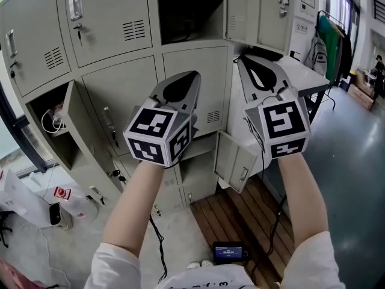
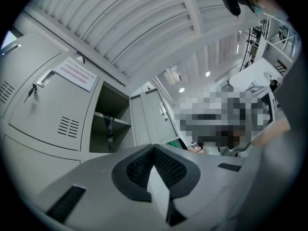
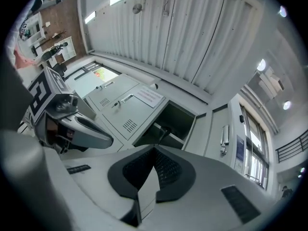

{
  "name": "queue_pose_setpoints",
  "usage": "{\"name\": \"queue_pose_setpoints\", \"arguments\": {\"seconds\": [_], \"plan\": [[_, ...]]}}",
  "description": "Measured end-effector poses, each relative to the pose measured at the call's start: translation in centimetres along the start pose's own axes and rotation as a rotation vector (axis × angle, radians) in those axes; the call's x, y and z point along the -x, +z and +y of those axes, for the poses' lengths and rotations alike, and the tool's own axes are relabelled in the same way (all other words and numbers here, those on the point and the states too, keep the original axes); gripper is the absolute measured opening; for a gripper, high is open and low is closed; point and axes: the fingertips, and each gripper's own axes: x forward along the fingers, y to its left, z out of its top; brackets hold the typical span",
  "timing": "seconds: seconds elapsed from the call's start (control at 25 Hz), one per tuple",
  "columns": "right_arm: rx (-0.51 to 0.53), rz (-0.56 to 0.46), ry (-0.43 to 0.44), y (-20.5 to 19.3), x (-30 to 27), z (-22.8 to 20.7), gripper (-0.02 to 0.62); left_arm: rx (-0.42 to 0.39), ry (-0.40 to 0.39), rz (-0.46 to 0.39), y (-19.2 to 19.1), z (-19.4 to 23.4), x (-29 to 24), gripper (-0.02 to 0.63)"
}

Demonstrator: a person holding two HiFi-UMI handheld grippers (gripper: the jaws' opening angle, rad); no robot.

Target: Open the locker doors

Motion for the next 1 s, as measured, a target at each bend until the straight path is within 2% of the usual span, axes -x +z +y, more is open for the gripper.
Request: {"name": "queue_pose_setpoints", "arguments": {"seconds": [0.32,0.52,0.68,0.88,1.0], "plan": [[-0.067,0.031,0.067,-2.3,2.9,6.1,0.015,0.055,-0.02,0.004,-3.5,-0.5,3.9,0.006],[-0.15,0.091,0.148,-5.8,5.4,11.1,0.015,0.034,-0.01,0.053,-8.5,-1.5,6.8,0.005],[-0.202,0.127,0.189,-8.2,7.1,14.9,0.015,0.07,-0.016,0.093,-12.1,-2.4,8.4,0.005],[-0.234,0.12,0.233,-9.8,9.2,18.8,0.015,0.081,0.005,0.103,-14.7,-3.2,11.2,0.006],[-0.279,0.112,0.231,-10.7,10.6,20.0,0.015,0.106,0.023,0.102,-16.0,-4.0,12.6,0.006]]}}
